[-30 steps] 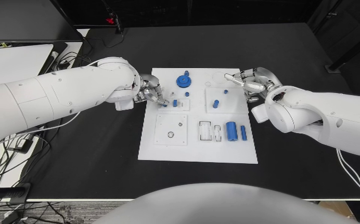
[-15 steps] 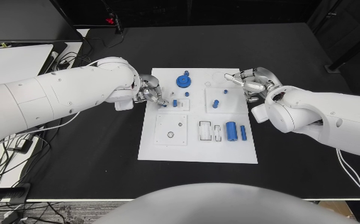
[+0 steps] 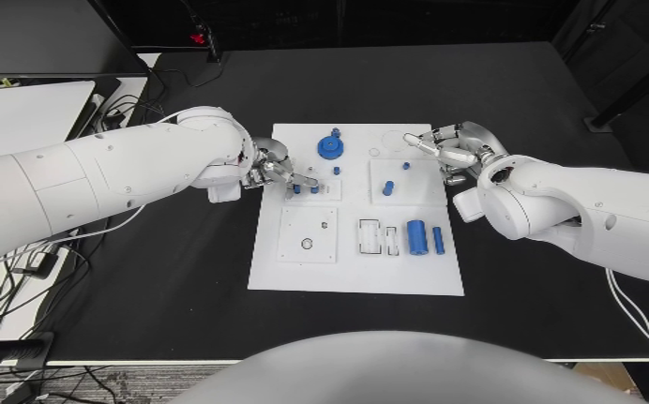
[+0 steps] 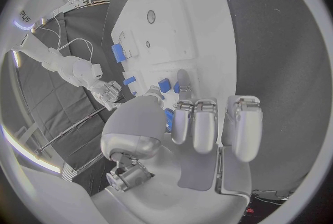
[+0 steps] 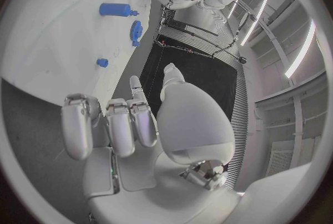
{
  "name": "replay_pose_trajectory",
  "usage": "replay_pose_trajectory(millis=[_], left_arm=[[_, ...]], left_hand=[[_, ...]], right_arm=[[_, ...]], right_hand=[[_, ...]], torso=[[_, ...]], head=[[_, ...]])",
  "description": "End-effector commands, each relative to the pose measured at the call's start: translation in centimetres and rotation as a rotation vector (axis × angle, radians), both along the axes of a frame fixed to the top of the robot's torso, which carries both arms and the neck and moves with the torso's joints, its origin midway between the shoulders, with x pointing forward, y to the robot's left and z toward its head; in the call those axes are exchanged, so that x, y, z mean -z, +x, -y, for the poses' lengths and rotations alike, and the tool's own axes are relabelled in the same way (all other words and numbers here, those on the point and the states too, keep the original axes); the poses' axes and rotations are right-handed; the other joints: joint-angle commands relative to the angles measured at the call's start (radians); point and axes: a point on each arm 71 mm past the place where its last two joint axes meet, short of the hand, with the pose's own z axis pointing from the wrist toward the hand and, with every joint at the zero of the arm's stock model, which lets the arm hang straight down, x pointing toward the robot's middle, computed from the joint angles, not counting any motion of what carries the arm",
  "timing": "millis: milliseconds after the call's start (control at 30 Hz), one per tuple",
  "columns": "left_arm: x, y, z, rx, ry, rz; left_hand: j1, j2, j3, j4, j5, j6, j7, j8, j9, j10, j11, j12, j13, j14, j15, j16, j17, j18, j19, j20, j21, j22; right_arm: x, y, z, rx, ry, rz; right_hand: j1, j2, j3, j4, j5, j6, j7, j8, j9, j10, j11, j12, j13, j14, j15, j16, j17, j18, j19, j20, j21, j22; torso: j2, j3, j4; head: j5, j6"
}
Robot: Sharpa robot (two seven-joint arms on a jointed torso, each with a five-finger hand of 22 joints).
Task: Assemble the parts on the task board
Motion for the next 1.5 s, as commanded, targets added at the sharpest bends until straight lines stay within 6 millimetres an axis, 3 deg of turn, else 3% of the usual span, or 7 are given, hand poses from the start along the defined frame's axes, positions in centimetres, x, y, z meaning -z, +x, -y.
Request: replay_pose_trajectory(millis=[33, 533, 900, 1033, 1100, 1200, 1500], left_arm=[[-0.1, 0.1, 0.0, -0.002, -0.023, 0.021], [-1.1, 0.2, -1.8, -0.068, -0.022, 0.102], [-7.9, 0.7, -2.6, -0.068, -0.387, 0.453], [-9.4, 1.0, -2.2, -0.087, -0.544, 0.559], [-9.9, 1.0, -2.0, -0.088, -0.618, 0.621], [-9.8, 1.1, -1.6, -0.072, -0.675, 0.672], [-8.0, 0.6, 0.0, 0.032, -0.728, 0.780]], left_hand=[[-0.010, 0.001, -0.007, 0.000, -0.004, -0.003, 0.002, 0.006, 0.002, 0.104, 0.003, 0.003, 0.263, 0.105, 0.004, 0.001, 0.263, -0.014, 0.104, -0.004, 0.003, 0.263], [-0.009, -0.016, -0.037, -0.002, 0.008, -0.006, 0.001, 0.009, 0.005, 0.104, 0.002, 0.003, 0.263, 0.105, 0.003, 0.001, 0.263, -0.014, 0.104, -0.006, 0.003, 0.263], [0.084, -0.044, -0.072, -0.003, 0.039, -0.050, 0.006, 0.007, -0.002, 0.104, 0.004, 0.003, 0.263, 0.105, 0.007, 0.001, 0.263, -0.014, 0.104, -0.004, 0.003, 0.263], [0.165, -0.065, -0.076, -0.003, 0.118, -0.098, 0.018, -0.014, -0.039, 0.104, 0.013, 0.003, 0.263, 0.105, 0.015, 0.001, 0.263, -0.005, 0.074, 0.000, -0.022, 0.250], [0.200, -0.068, -0.086, -0.004, 0.136, -0.151, 0.040, -0.047, -0.095, -0.022, 0.032, -0.165, 0.131, 0.105, 0.029, 0.001, 0.263, -0.003, 0.068, 0.010, -0.028, 0.248], [0.260, -0.095, -0.095, -0.006, 0.224, -0.161, 0.053, -0.055, -0.144, -0.460, 0.046, -0.740, -0.286, 0.105, 0.041, 0.001, 0.263, -0.008, 0.085, 0.020, -0.014, 0.255], [0.484, -0.196, -0.031, 0.002, 0.320, -0.204, 0.116, -0.142, -0.332, -0.604, 0.118, -1.191, -0.767, 0.105, 0.103, 0.001, 0.263, -0.014, 0.104, 0.071, 0.003, 0.263]], right_arm=[[-0.1, 0.0, 0.0, -0.003, 0.001, 0.007], [0.1, -0.1, -0.1, -0.005, 0.001, 0.001], [0.1, -0.1, 0.0, -0.003, 0.005, 0.002], [0.1, -0.1, -0.1, -0.003, 0.012, -0.001], [0.2, -0.1, -0.2, -0.005, 0.016, -0.002], [0.2, -0.1, -0.2, -0.009, 0.019, -0.003], [0.2, -0.1, -0.3, -0.012, 0.024, -0.001]], right_hand=[[0.002, 0.005, -0.005, 0.000, 0.005, -0.008, 0.002, 0.005, 0.001, 0.106, -0.002, 0.003, 0.263, 0.104, -0.005, 0.002, 0.263, 0.013, -0.001, 0.000, -0.003, 0.213], [0.002, 0.005, -0.005, 0.000, 0.005, -0.008, 0.002, 0.005, 0.001, 0.106, -0.002, 0.003, 0.263, 0.104, -0.005, 0.002, 0.263, 0.013, -0.001, 0.000, -0.003, 0.213], [0.002, 0.005, -0.005, 0.000, 0.005, -0.008, 0.002, 0.005, 0.001, 0.106, -0.002, 0.003, 0.263, 0.104, -0.005, 0.002, 0.263, 0.013, -0.001, 0.000, -0.003, 0.213], [0.002, 0.007, -0.007, 0.001, 0.007, -0.010, 0.002, 0.008, 0.002, 0.106, -0.002, 0.003, 0.263, 0.104, -0.005, 0.002, 0.263, 0.013, -0.001, 0.000, -0.004, 0.213], [0.002, 0.007, -0.008, 0.001, 0.007, -0.010, 0.002, 0.009, 0.002, 0.106, -0.002, 0.003, 0.263, 0.104, -0.005, 0.002, 0.263, 0.013, -0.001, 0.000, -0.004, 0.213], [0.002, 0.007, -0.008, 0.001, 0.007, -0.010, 0.002, 0.009, 0.002, 0.106, -0.002, 0.003, 0.263, 0.104, -0.005, 0.002, 0.263, 0.013, -0.001, 0.000, -0.004, 0.213], [0.002, 0.007, -0.008, 0.001, 0.007, -0.010, 0.002, 0.009, 0.002, 0.106, -0.002, 0.003, 0.263, 0.104, -0.005, 0.002, 0.263, 0.013, -0.001, 0.000, -0.004, 0.213]], torso=[[0.000, -0.0001, 0.0002], [-0.002, 0.0004, 0.0002], [-0.001, 0.0009, -0.0002], [0.001, 0.0003, 0.0001], [0.002, -0.0011, -0.0010], [0.001, -0.0008, -0.0016], [0.002, -0.0012, -0.0013]], head=[[-0.001, 0.000], [-0.003, 0.004], [-0.003, 0.010], [-0.001, 0.019], [-0.001, 0.018], [0.000, 0.015], [-0.009, 0.014]])
